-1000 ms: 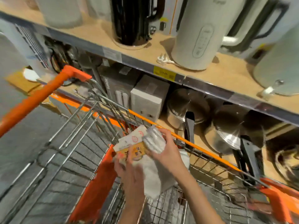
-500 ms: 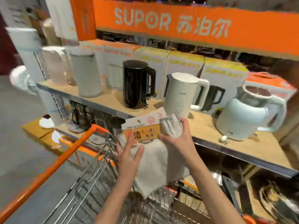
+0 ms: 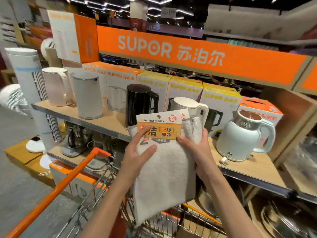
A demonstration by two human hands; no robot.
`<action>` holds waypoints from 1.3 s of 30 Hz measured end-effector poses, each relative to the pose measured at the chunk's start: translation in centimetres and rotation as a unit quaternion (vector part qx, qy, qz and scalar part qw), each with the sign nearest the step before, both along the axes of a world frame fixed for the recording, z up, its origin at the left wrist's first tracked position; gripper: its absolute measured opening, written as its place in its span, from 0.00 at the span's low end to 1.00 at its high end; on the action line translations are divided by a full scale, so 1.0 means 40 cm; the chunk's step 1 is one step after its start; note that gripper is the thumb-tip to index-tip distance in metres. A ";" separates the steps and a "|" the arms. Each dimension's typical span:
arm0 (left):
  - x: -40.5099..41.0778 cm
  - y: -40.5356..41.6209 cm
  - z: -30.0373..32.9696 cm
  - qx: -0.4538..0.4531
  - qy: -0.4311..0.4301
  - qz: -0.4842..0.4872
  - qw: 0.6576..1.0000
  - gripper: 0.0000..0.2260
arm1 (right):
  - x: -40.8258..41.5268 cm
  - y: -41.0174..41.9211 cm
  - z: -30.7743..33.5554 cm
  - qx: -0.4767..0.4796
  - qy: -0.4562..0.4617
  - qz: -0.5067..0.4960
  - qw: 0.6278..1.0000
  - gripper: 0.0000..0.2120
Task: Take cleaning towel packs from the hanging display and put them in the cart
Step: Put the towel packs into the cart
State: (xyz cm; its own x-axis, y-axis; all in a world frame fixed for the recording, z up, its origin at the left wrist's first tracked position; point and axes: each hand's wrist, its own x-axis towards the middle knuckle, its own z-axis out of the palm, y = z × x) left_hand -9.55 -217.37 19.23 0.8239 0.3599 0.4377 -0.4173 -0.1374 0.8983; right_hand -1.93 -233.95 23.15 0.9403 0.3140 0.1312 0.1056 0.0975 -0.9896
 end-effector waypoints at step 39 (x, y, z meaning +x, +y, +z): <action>-1.025 -0.078 0.080 -0.085 0.040 -0.675 0.732 0.20 | -1.585 0.139 0.114 -0.321 -0.010 -0.717 0.618 0.19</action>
